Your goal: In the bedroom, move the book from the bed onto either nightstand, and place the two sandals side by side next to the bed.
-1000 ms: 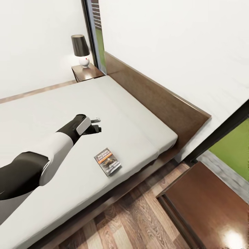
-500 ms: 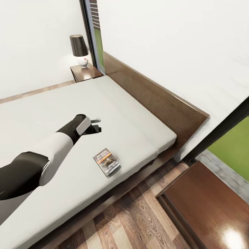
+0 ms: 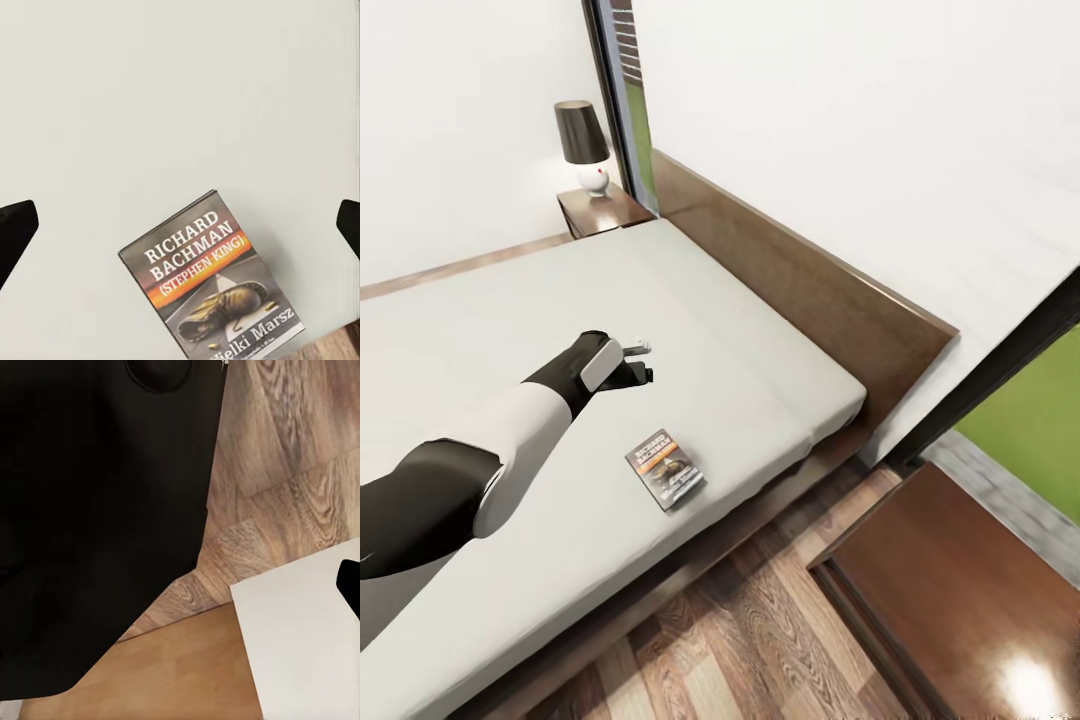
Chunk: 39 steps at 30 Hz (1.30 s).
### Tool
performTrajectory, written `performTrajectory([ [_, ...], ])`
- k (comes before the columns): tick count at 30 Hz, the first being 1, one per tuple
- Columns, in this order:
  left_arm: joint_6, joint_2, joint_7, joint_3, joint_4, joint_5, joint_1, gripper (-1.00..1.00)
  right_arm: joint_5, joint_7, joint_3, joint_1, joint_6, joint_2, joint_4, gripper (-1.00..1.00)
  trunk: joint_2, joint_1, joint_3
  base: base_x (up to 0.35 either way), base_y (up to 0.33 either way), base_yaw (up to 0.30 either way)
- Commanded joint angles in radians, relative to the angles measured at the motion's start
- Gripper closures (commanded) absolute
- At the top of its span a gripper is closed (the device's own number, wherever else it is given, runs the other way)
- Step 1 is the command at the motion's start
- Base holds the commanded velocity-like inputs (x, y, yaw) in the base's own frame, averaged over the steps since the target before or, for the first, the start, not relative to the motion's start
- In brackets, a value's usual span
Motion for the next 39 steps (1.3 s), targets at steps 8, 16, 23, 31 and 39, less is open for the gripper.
performTrajectory([
  [8, 0.003, 0.001, 0.008, -0.007, -0.002, 0.011, 0.000, -1.00, -0.006, -0.006, 0.008, 0.000, 0.006, 0.000, -0.002, -1.00, 0.000, 0.000, -0.001, 0.000, 0.000, -0.130],
  [16, 0.003, 0.001, 0.008, -0.007, -0.002, 0.011, 0.000, -1.00, -0.006, -0.006, 0.008, 0.000, 0.006, 0.000, -0.002, -1.00, 0.000, 0.000, -0.001, 0.000, 0.000, -0.028],
  [23, 0.003, 0.002, 0.008, -0.007, -0.003, 0.011, 0.000, -1.00, -0.006, -0.006, 0.008, 0.000, 0.006, 0.000, -0.003, -1.00, 0.000, 0.000, -0.001, 0.000, 0.000, -0.006],
  [31, 0.002, 0.003, 0.008, -0.006, -0.004, 0.010, 0.000, -1.00, -0.006, -0.006, 0.008, 0.000, 0.006, 0.000, -0.006, -1.00, 0.000, 0.000, -0.001, 0.000, 0.000, -0.001],
  [39, 0.001, 0.006, 0.007, -0.007, -0.005, 0.009, 0.000, -1.00, -0.006, -0.006, 0.008, 0.000, 0.006, 0.000, -0.006, -1.00, 0.000, 0.000, -0.009, 0.000, 0.000, 0.000],
])
